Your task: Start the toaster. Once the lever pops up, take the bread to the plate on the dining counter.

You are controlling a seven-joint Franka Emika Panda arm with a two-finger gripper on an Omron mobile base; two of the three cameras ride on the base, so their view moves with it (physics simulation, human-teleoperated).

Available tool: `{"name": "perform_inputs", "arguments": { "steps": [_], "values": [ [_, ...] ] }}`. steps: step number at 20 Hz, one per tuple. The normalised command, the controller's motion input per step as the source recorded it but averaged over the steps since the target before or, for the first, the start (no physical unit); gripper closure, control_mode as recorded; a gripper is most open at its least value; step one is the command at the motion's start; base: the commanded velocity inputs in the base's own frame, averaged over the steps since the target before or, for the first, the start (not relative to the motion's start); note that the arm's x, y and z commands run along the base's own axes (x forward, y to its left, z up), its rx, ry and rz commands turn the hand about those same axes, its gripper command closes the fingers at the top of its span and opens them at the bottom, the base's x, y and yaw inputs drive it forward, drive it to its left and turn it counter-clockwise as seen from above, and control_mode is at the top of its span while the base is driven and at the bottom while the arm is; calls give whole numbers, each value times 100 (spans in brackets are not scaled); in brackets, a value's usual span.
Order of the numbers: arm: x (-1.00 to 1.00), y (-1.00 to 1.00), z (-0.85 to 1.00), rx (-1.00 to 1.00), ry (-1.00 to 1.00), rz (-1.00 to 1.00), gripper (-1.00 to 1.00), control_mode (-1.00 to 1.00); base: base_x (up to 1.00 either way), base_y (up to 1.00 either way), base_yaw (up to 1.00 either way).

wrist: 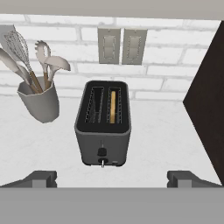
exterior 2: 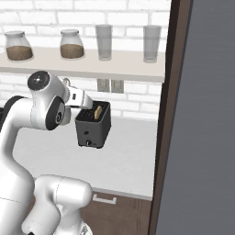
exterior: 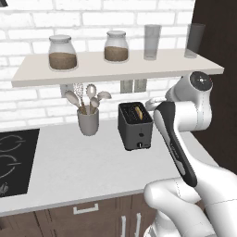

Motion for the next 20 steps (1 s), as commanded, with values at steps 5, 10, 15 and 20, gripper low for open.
{"name": "perform_inputs", "arguments": {
  "steps": [5,10,15,20],
  "values": [
    [0,0,0,0,0,0,-100,-100,0,0,0],
    [0,0,0,0,0,0,-100,-100,0,0,0],
    [0,0,0,0,0,0,-100,-100,0,0,0],
    [0,0,0,0,0,0,-100,-100,0,0,0]
  ]
}}
